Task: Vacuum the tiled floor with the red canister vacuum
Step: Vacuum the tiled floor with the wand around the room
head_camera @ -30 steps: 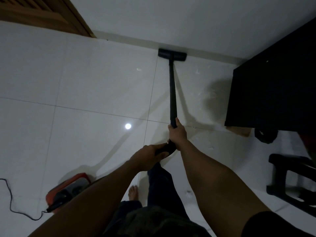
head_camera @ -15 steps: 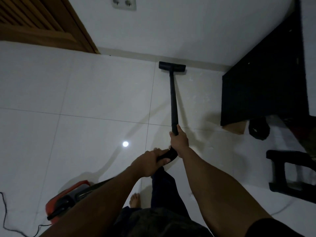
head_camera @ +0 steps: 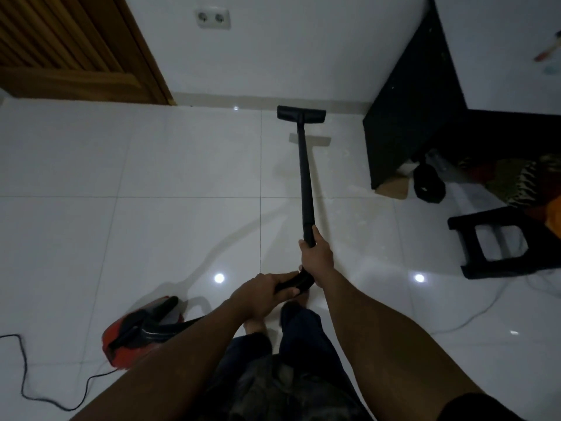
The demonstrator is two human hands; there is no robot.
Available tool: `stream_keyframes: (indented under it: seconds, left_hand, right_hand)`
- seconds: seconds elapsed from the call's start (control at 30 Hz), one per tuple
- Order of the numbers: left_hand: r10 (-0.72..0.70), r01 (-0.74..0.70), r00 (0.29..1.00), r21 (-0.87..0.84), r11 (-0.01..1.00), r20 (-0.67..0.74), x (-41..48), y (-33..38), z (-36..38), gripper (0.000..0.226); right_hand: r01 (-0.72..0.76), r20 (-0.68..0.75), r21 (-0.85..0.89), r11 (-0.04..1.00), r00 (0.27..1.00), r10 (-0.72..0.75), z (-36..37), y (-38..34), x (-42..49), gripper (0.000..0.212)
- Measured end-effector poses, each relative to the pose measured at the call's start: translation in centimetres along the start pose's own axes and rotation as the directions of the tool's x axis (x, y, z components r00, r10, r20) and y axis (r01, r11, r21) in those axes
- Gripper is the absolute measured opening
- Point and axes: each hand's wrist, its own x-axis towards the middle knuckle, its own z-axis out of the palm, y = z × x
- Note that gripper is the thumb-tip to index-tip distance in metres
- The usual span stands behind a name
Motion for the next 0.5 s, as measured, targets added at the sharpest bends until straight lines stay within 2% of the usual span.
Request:
stream_keyframes:
  seconds: [0.23,0.4,0.5]
  left_hand:
    - [-0.003,0.003,1.000,-0.001,1.000,0.028,-6.2,-0.5,10.1,0.060]
    - [-0.037,0.030,0.998,0.144,0.989,0.045,-9.0,-3.5,20.9,0.060]
    - [-0.077,0.062,0.992,0.146,0.987,0.099,-11.2,-5.8,27.7,0.062]
  right_hand:
    - [-0.013,-0.006,0.024,1.000,1.000,0.013,-1.3,9.6,-7.9,0.061]
    - [-0.025,-0.008,0.004,1.000,1.000,0.025,-2.3,19.3,-13.3,0.061]
    - [-0.032,-0.001,-0.002,0.999,0.999,0.032,-2.9,25.3,-16.7,0.062]
